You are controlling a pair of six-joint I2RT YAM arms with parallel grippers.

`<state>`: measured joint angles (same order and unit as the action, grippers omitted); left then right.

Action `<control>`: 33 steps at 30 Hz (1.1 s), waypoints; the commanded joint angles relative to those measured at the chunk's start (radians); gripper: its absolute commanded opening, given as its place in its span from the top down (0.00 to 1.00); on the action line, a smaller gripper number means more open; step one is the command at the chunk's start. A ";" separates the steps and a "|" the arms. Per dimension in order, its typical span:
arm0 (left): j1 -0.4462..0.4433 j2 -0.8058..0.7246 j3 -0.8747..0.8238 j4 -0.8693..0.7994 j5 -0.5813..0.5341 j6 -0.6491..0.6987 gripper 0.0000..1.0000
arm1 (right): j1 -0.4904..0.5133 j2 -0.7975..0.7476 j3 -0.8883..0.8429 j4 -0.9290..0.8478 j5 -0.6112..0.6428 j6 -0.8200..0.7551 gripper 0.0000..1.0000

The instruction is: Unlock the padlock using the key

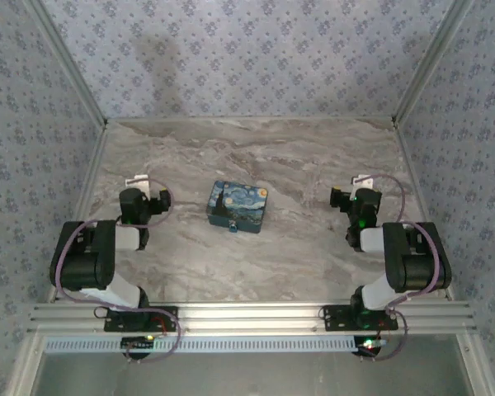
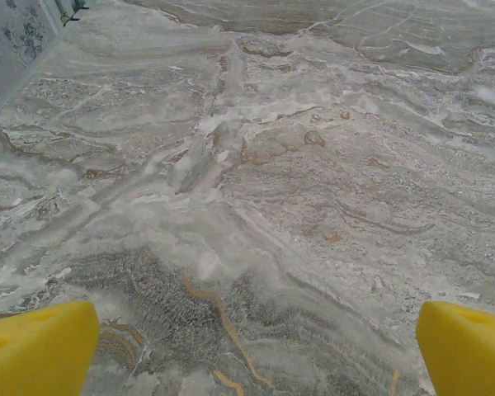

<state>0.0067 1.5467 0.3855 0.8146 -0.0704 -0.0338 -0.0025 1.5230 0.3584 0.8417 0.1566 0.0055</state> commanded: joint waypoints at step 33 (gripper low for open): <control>-0.019 -0.227 0.218 -0.508 -0.088 -0.097 0.02 | -0.016 -0.289 0.199 -0.475 -0.142 0.068 0.00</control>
<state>-0.0090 1.3804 0.5491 0.4847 -0.1215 -0.0673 -0.0193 1.2846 0.5167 0.5041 0.0719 0.0235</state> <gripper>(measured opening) 0.985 0.998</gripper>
